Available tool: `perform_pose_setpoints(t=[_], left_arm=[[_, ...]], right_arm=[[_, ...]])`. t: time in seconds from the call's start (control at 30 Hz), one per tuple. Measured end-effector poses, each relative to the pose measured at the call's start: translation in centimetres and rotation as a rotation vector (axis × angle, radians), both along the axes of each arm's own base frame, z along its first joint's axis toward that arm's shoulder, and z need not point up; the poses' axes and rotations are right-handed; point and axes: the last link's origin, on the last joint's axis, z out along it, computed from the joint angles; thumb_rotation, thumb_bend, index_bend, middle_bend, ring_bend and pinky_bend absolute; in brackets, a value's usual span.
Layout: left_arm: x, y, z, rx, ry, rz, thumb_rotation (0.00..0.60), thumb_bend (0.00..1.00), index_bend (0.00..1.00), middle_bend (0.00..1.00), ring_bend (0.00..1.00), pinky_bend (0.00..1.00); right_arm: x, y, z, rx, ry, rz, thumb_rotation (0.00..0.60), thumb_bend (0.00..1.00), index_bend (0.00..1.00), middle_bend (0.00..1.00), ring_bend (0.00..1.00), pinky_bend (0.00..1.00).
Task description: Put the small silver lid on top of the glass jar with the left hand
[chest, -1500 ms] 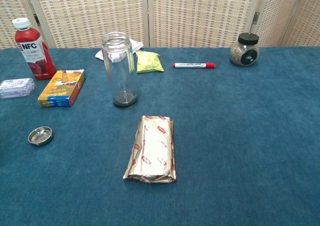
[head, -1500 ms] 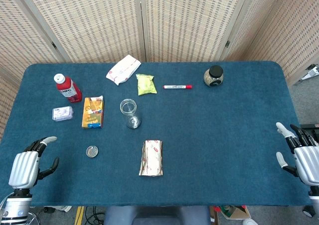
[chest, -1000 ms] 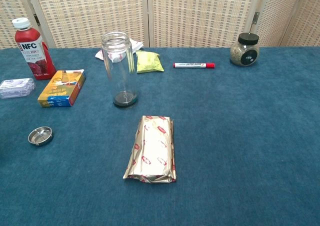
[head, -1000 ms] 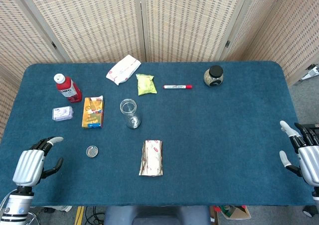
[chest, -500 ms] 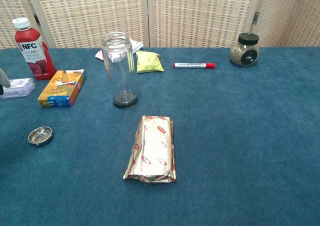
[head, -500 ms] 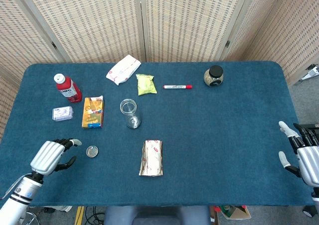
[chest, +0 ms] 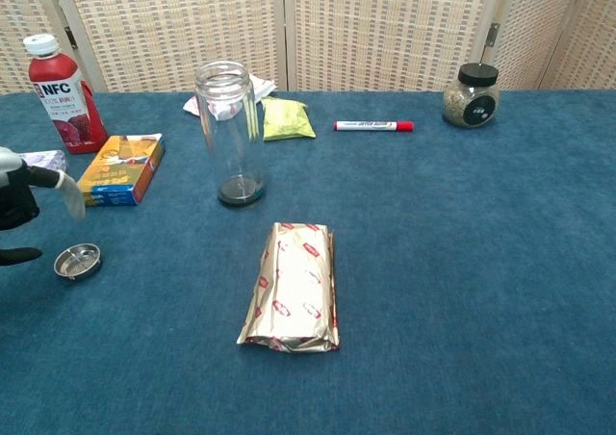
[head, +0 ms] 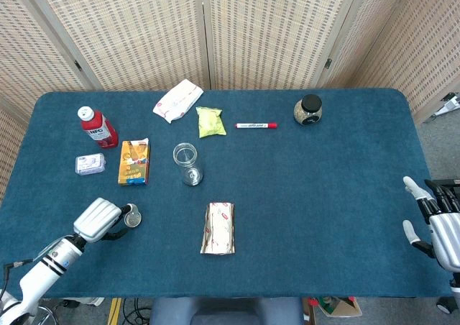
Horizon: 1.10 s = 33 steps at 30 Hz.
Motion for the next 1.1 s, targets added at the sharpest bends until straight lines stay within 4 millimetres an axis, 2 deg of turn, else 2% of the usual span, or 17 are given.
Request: perform_pose_setpoints(t=[0.37, 1.1], left_arm=[[-0.7, 1.7, -1.2, -0.018, 0.053, 0.010, 0.600, 0.31, 0.45, 0.97, 0.93, 1.00], [-0.8, 2.9, -3.0, -0.041, 0.094, 0.060, 0.600, 0.32, 0.52, 0.98, 0.94, 1.00]], right_arm=[[-0.1, 0.1, -0.1, 0.001, 0.000, -0.008, 0.600, 0.42, 0.05, 0.23, 0.07, 0.13], [-0.7, 0.4, 0.2, -0.011, -0.003, -0.021, 0.600, 0.42, 0.05, 0.23, 0.07, 0.13]])
